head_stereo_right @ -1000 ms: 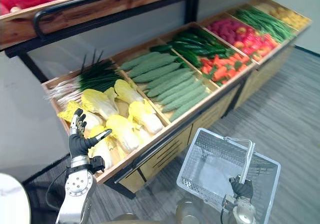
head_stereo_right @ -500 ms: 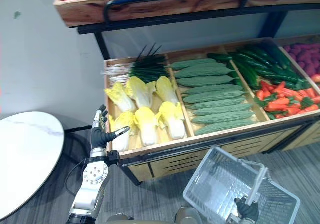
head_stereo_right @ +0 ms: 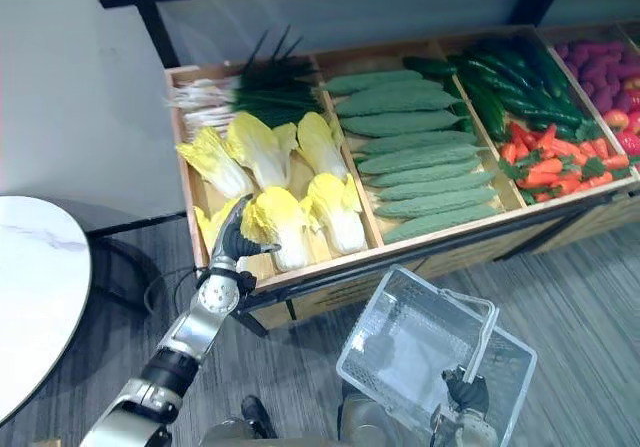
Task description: Pick vegetable in the basket
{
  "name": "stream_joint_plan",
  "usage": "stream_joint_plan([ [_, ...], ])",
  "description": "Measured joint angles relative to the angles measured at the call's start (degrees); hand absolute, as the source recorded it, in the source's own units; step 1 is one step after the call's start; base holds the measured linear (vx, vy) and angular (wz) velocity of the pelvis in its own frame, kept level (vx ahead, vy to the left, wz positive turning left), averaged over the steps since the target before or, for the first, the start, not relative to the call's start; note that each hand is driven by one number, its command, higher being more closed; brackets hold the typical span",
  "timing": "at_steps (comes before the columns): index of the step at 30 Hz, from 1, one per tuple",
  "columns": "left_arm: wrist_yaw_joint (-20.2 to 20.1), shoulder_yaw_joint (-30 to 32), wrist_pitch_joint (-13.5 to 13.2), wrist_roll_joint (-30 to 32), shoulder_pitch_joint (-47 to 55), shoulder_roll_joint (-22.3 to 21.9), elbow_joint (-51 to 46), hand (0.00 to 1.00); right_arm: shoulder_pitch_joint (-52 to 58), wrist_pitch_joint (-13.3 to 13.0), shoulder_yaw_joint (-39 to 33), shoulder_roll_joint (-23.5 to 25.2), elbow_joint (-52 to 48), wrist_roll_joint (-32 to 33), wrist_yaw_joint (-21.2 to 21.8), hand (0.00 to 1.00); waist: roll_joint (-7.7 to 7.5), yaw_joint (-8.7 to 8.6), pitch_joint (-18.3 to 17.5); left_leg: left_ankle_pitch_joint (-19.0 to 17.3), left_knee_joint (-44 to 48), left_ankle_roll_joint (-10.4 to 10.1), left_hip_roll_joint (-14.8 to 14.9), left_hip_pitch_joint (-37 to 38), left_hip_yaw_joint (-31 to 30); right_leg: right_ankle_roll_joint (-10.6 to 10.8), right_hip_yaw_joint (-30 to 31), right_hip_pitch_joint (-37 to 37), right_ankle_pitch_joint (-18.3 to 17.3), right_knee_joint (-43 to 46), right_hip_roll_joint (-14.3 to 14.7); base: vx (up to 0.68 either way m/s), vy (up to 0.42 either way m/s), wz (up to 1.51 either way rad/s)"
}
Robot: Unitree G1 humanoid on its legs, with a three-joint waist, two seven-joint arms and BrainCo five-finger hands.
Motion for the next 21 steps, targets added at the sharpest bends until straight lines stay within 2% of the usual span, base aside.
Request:
stream_joint_plan([
  [1, -0.1, 1.0, -0.2, 0.0, -1.2, -0.1, 1.5, 0.00, -0.2, -0.1, 0.0, -0.3, -0.1, 0.0, 0.0, 1.00, 0.00, 0.03, 0.4, 0.0, 0.4, 0.0, 0.2, -0.6, 0.3, 0.0, 0.2, -0.7, 0.0, 0.3, 0.1, -0.03, -0.014, -0.10],
  [2, -0.2, 1.4, 0.0, 0.2, -1.7, -0.1, 2.3, 1.00, -0.4, -0.1, 0.1, -0.4, -0.1, 0.0, 0.0, 1.00, -0.02, 0.03, 0.7, 0.0, 0.5, 0.1, 0.3, -0.6, 0.5, -0.1, 0.2, -0.7, 0.0, 0.3, 0.1, -0.01, -0.008, -0.09],
  [10, -0.2, 4.7, -0.1, 1.9, -4.4, 0.2, 7.0, 1.00, -1.6, -0.1, 1.5, -1.7, -0.3, 2.6, 0.1, 1.00, -0.08, 0.16, 1.7, -1.3, 2.2, 0.1, 0.7, -0.7, 1.5, 0.1, 1.8, -1.4, 0.2, 0.8, 0.6, -0.01, 0.005, -0.09],
  [14, -0.1, 4.9, -0.3, -0.8, -5.1, 0.5, 7.3, 1.00, -1.6, -0.1, 1.6, -1.7, -2.1, 3.4, 0.1, 1.00, -0.03, 0.20, 3.0, -1.4, 2.3, 0.3, 0.6, -0.3, 1.5, 0.3, 1.8, -0.7, 0.4, 0.5, 0.5, 0.00, 0.003, 0.01],
  [21, 0.3, 4.9, 0.2, -4.7, -3.7, 1.5, 4.4, 1.00, -2.0, -0.1, 1.5, -1.5, -2.3, 3.3, 0.0, 1.00, 0.12, 0.23, 3.5, -1.4, 1.3, 0.3, 0.3, 1.9, 1.2, 0.8, 1.4, 1.4, 0.1, 0.1, 0.1, 0.02, 0.010, 0.02],
])
